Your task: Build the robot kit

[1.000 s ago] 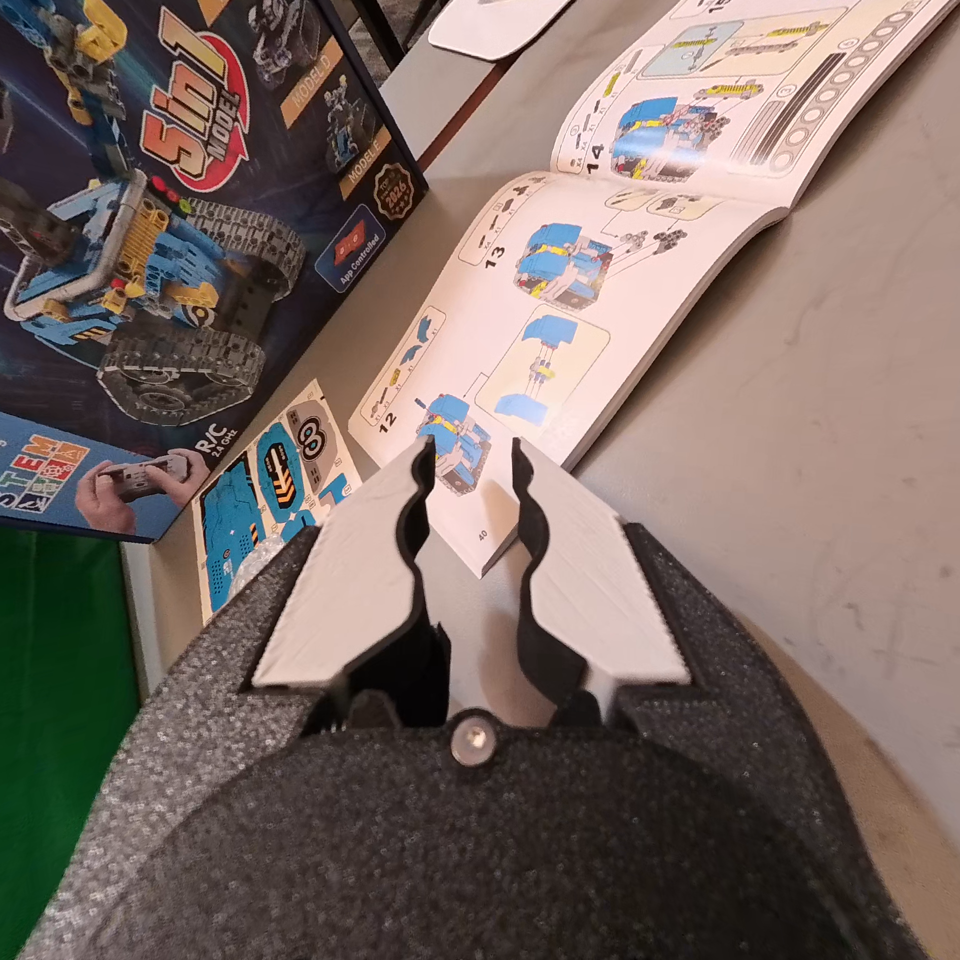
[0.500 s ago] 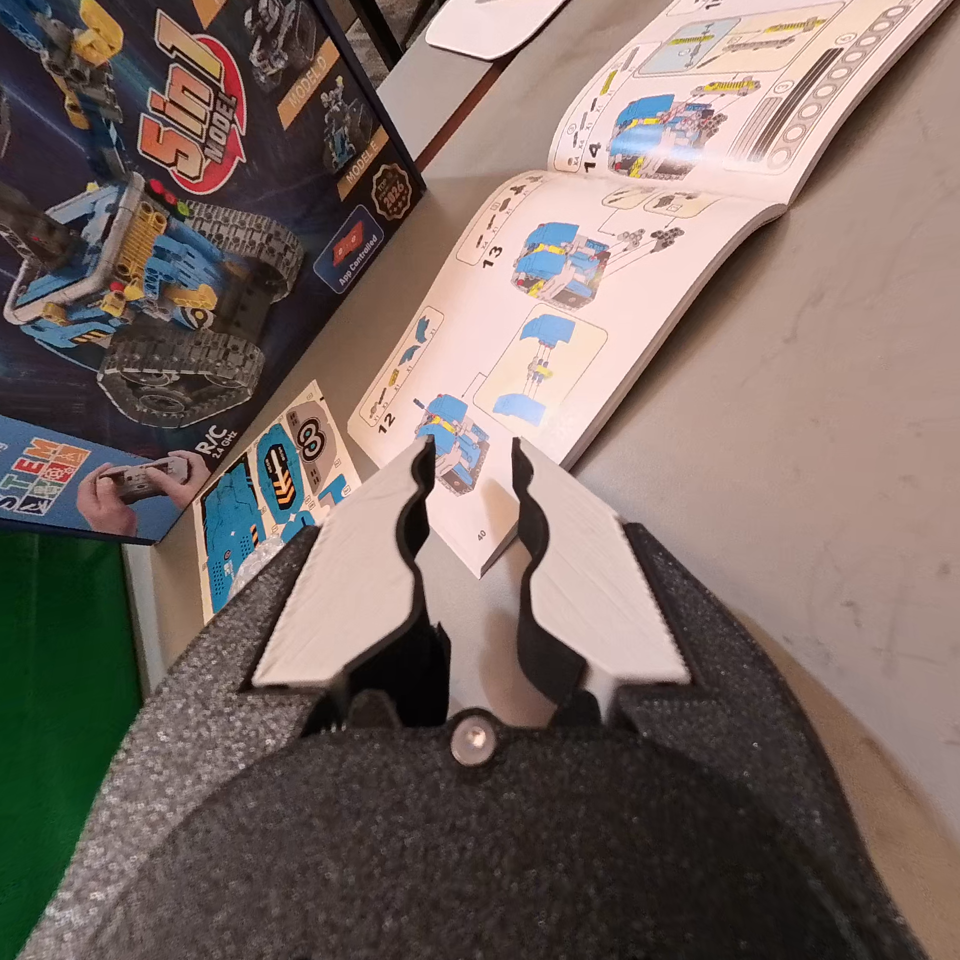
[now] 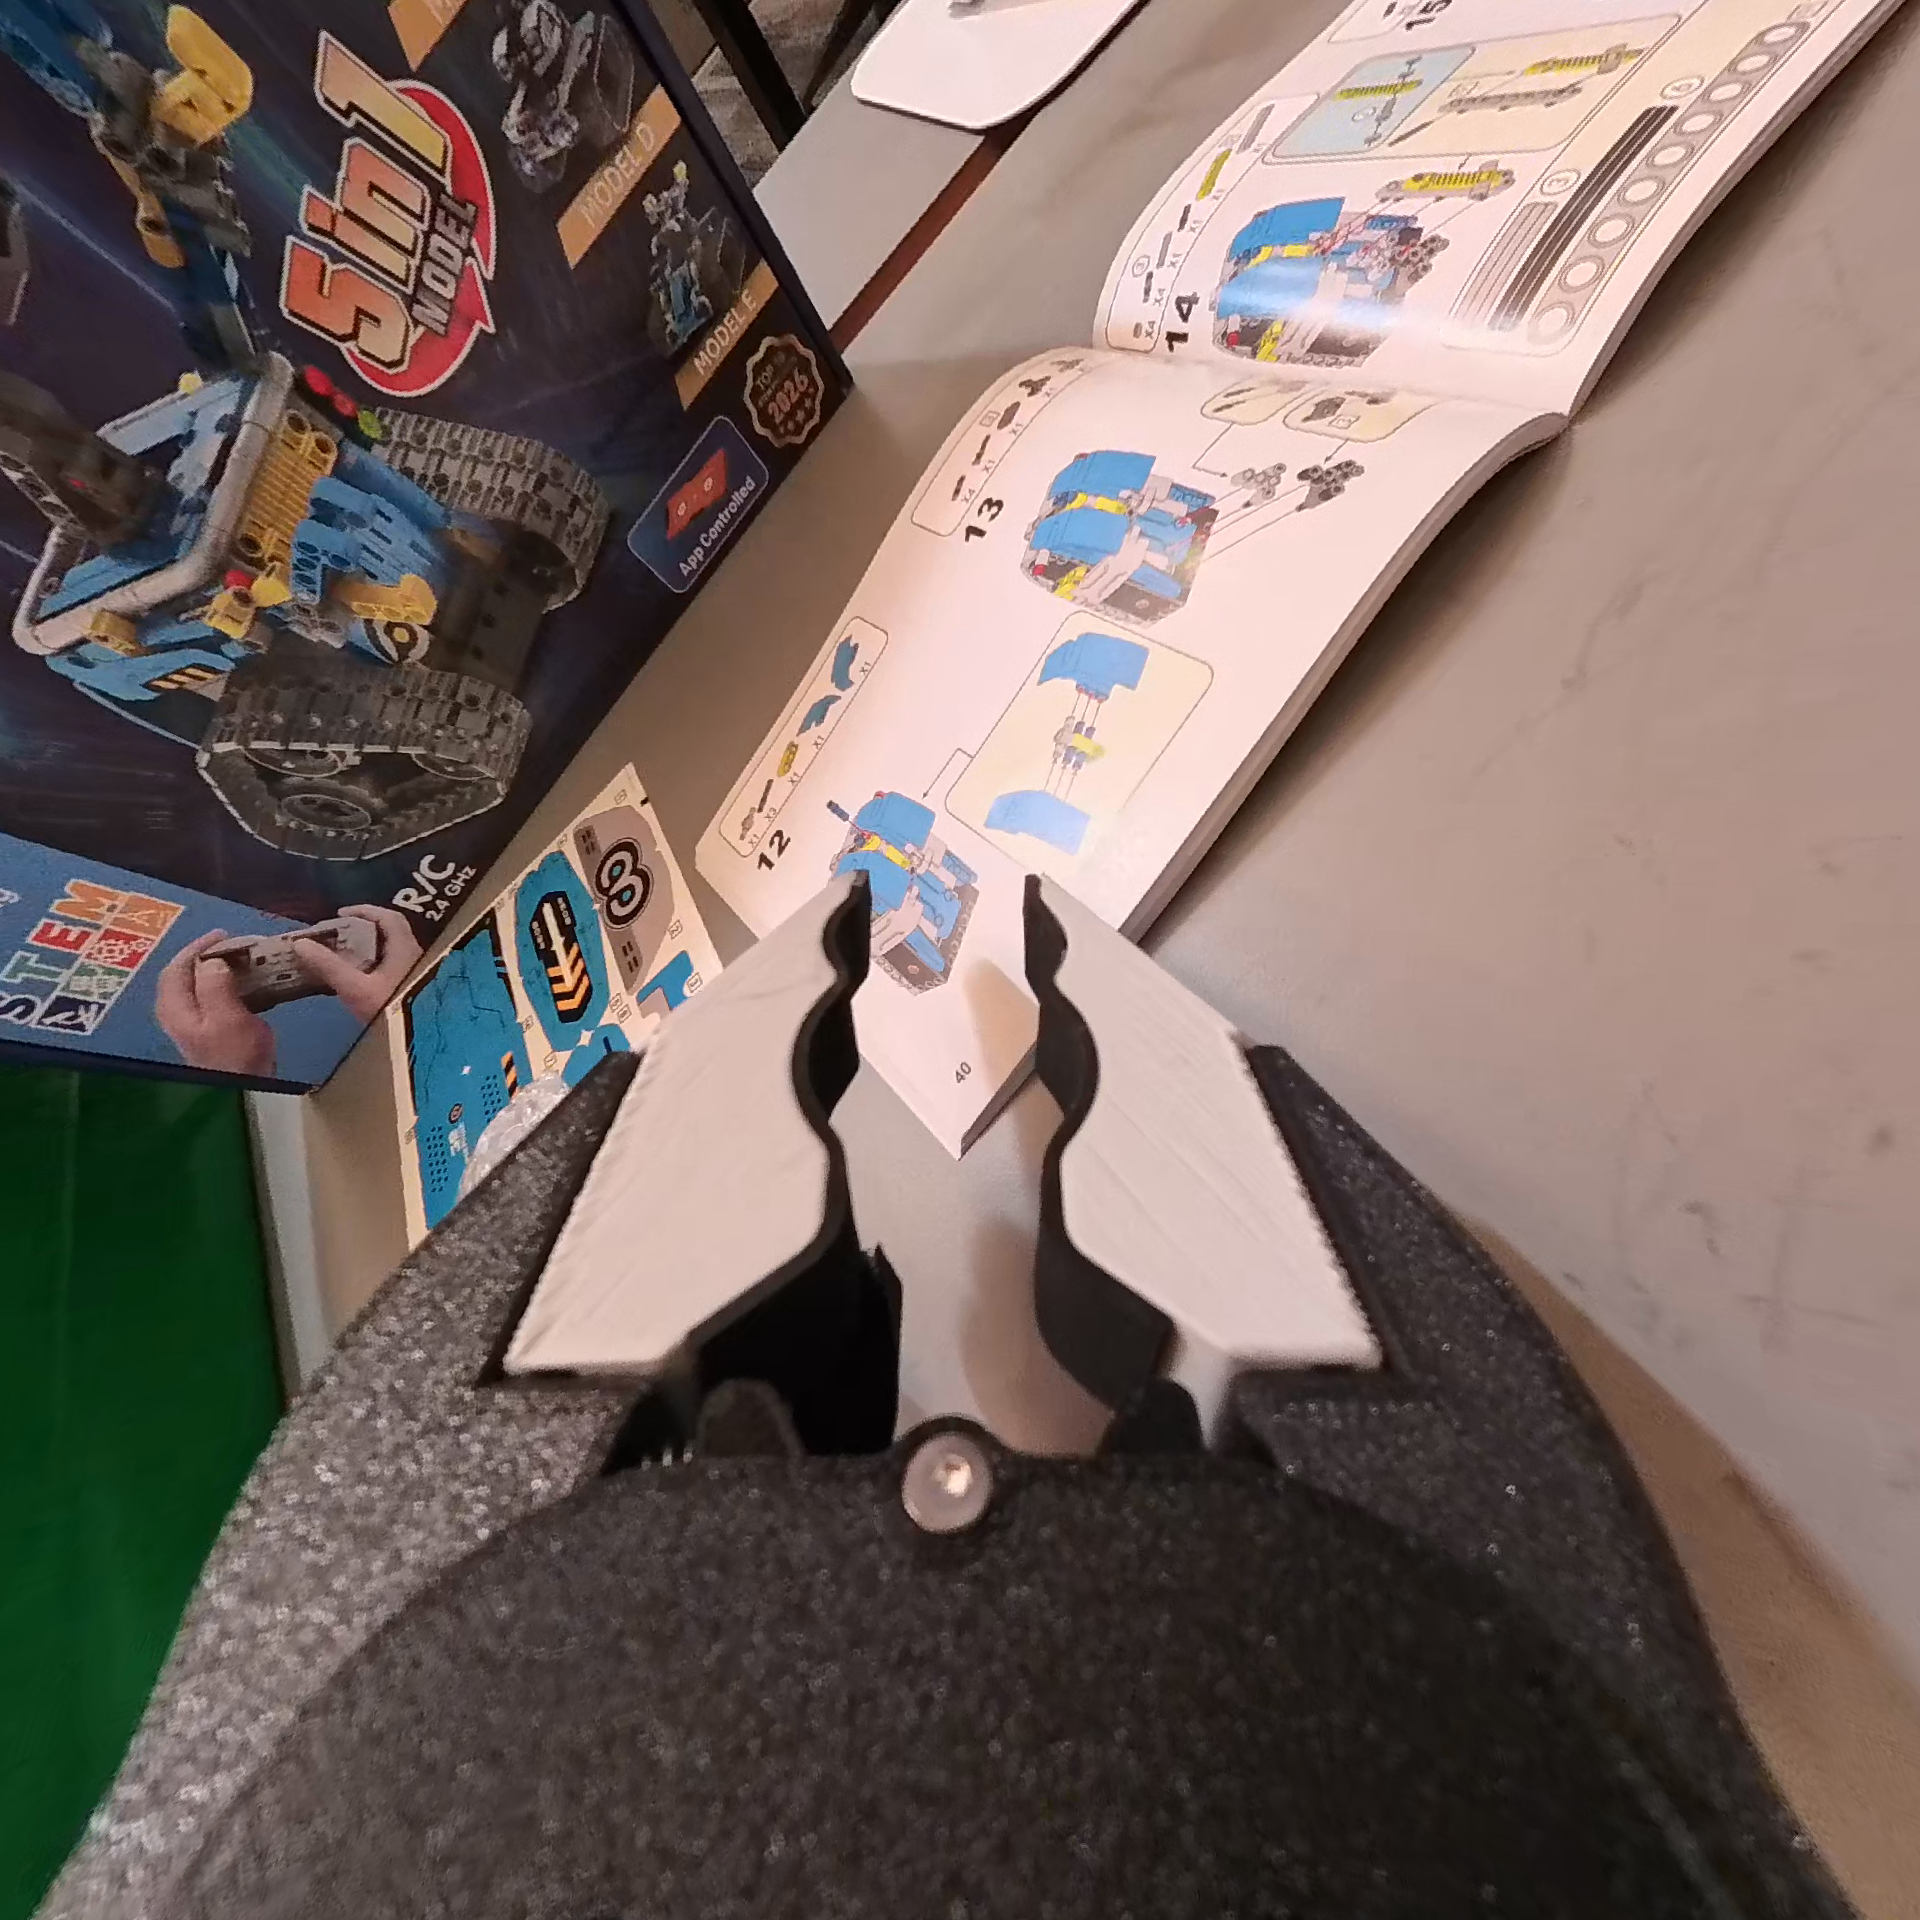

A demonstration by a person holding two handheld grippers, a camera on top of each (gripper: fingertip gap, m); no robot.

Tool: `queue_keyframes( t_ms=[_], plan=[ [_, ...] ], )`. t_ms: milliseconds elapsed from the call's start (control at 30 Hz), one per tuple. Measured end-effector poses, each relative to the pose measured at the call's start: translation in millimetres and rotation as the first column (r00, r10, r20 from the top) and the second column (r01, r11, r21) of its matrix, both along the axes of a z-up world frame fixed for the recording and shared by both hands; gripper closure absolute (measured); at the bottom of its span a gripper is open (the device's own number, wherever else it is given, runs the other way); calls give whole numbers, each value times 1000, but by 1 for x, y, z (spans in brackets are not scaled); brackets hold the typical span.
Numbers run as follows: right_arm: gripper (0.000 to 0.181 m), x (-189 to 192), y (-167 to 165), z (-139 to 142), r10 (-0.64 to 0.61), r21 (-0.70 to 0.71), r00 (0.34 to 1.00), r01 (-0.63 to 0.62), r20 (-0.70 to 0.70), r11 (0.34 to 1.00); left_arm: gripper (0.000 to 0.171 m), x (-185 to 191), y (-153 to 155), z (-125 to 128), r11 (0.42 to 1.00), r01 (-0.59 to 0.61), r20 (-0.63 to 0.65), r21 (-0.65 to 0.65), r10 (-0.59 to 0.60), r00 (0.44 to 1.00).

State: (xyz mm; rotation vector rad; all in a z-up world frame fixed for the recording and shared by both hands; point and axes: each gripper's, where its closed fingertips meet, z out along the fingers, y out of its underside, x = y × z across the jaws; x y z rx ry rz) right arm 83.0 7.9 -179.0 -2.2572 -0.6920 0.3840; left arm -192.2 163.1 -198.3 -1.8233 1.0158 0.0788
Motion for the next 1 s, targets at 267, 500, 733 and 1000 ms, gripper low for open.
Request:
queue_keyframes(
  t_ms=[267,500,733,1000],
  plan=[
    [179,-47,7,-26,154,-49,985,-151,82,987,143,0,0,1,1000,1,15,-7,-1,1000],
    [177,-35,3,-38,118,-77,983,-108,141,991,143,1,-1,0,1000,7,-1,-1,-7,1000],
    [165,-1,1,-8,16,-24,1000,-15,26,1000,143,1,-1,0,1000,8,-3,-1,-8,1000],
    [164,132,11,-7,-415,36,910,414,19,910,143,0,0,-1,1000,3,3,-9,-3,1000]
  ],
)
